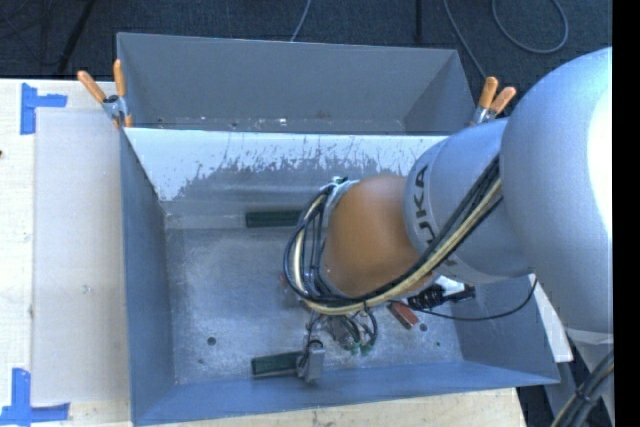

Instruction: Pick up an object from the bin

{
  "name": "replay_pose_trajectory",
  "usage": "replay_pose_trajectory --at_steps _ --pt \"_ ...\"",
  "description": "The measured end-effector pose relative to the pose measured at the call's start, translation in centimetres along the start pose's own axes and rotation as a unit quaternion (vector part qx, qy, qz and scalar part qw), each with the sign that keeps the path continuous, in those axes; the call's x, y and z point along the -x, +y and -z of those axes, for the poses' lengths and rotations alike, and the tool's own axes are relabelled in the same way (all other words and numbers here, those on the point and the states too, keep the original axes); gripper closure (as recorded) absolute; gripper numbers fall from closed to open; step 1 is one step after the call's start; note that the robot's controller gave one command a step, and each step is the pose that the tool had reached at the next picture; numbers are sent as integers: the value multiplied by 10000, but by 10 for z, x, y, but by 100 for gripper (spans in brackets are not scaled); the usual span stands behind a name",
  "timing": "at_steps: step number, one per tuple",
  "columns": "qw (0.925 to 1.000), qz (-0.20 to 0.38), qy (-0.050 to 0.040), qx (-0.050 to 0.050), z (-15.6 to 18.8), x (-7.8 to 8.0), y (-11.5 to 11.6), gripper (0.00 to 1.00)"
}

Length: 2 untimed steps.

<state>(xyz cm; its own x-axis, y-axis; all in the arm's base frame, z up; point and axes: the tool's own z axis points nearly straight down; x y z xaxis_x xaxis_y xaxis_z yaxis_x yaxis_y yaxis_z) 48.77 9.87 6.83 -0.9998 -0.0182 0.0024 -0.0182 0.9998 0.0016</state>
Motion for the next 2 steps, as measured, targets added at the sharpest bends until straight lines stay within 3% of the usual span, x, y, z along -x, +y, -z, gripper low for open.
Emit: replay_pose_trajectory --at_steps 1,2 --pt "9999 120 -38 3 8 -9 41 0" --pt "9945 1038 -114 7 5 -10 102 0"
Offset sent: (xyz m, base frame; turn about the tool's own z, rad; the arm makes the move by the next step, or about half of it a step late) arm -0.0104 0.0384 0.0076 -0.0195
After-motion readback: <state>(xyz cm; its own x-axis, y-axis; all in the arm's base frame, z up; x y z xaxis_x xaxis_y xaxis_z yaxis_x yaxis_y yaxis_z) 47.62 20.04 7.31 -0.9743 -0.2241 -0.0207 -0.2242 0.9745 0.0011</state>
